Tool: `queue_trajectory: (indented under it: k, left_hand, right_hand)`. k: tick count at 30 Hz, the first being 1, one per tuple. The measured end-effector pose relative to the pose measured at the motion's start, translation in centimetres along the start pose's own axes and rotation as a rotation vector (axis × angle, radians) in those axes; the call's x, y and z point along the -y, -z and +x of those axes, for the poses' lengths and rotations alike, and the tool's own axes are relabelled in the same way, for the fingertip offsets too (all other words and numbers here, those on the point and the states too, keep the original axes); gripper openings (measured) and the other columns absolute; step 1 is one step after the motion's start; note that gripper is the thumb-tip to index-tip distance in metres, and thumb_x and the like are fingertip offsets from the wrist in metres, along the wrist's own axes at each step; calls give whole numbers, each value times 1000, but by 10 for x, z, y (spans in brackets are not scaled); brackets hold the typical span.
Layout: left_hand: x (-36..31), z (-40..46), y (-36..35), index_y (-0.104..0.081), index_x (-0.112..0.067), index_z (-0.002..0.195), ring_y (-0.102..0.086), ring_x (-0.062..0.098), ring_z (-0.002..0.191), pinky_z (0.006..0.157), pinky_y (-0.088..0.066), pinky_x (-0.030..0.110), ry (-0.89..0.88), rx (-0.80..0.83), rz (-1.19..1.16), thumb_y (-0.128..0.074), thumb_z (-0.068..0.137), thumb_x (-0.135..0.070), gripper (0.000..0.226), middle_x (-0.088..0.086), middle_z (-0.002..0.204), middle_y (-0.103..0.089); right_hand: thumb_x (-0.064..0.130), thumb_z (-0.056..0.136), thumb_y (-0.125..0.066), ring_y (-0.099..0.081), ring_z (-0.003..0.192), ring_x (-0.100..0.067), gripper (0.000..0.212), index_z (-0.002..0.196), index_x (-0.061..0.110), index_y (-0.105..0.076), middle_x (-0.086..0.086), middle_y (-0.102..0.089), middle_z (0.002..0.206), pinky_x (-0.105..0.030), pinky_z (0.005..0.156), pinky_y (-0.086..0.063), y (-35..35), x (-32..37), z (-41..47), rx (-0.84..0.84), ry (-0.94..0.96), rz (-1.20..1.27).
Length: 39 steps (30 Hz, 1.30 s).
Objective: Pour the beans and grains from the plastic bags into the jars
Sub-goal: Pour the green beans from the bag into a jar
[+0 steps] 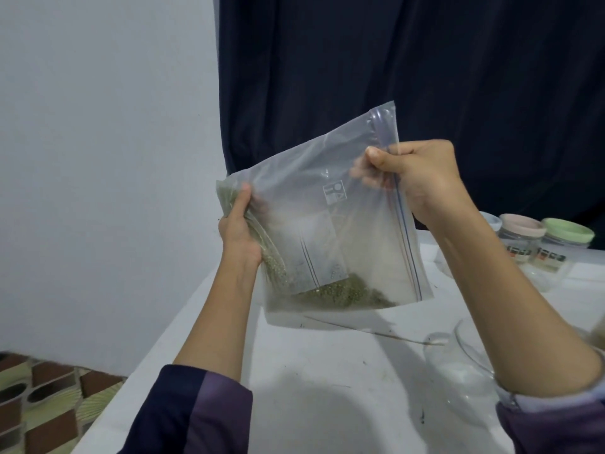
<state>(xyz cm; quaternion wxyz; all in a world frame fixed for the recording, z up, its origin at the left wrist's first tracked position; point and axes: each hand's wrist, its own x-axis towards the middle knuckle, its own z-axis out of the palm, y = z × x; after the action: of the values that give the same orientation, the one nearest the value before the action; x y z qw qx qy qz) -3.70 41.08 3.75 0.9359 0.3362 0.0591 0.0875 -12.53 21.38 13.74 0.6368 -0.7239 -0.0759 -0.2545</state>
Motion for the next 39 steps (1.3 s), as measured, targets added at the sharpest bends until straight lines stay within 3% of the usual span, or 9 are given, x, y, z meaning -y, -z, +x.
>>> queue_trajectory:
  k: [5,11,18,23,27,30,32,36,39]
  left_hand:
    - [-10,-12,-11,-71,-15,95,-68,22,90,87,-55,40,25,109,-58,-67,85,-26,15,5,95,-71]
    - [-14,-16,-22,-67,-14,98,-68,19,82,75,-58,33,-4,145,-44,-62,88,-24,15,5,92,-70]
    - [-14,-23,-37,-67,-17,103,-69,16,84,78,-56,30,2,197,-46,-52,94,-36,26,1,92,-73]
    - [-23,-25,-51,-68,-17,83,-69,15,72,72,-56,29,-20,206,94,-55,92,-24,17,-1,78,-72]
    - [-26,-27,-61,-64,-16,70,-62,11,67,68,-50,25,-134,149,234,-53,89,-14,22,-5,71,-64]
    - [-18,-37,-75,-43,-18,61,-40,4,48,51,-35,19,-298,65,434,-47,89,-11,30,-9,54,-41]
    - [-12,-40,-82,-28,-20,59,-26,5,49,49,-25,19,-466,56,602,-44,94,-17,39,-7,57,-28]
    - [1,-49,-89,-33,-18,61,-33,1,51,53,-29,14,-754,66,848,-37,103,-29,43,-10,59,-34]
    - [7,-56,-99,-31,-22,61,-33,2,51,55,-29,18,-838,13,898,-34,103,-30,43,-10,59,-33]
  right_hand:
    - [7,85,-69,-72,75,-22,11,78,-1,-71,-9,-72,73,-29,73,-60,6,5,-2,-31,-38,62]
    - [6,86,-67,-70,74,-26,12,79,-3,-69,-12,-72,73,-34,77,-59,12,3,-2,-50,-72,105]
    - [9,84,-69,-66,76,-32,14,80,-5,-70,-15,-73,76,-33,77,-57,27,5,-2,-43,-72,116]
    - [8,84,-69,-68,83,-35,12,77,-2,-70,-11,-73,72,-41,85,-57,43,10,-4,-50,-65,128]
    - [4,86,-66,-68,85,-42,15,77,-7,-68,-13,-72,70,-45,87,-54,55,11,-5,-67,-86,164]
    - [3,88,-64,-70,79,-35,17,81,-13,-66,-16,-71,72,-39,82,-56,68,10,-10,-56,-102,189]
    - [2,88,-63,-71,74,-28,17,83,-14,-65,-17,-71,74,-32,74,-57,77,11,-12,-48,-111,208]
    - [4,89,-62,-68,74,-30,17,79,-9,-66,-18,-72,76,-28,69,-54,95,12,-15,-18,-111,227]
    - [4,89,-62,-63,78,-33,16,77,-5,-67,-17,-73,75,-28,72,-56,107,15,-17,-10,-109,228]
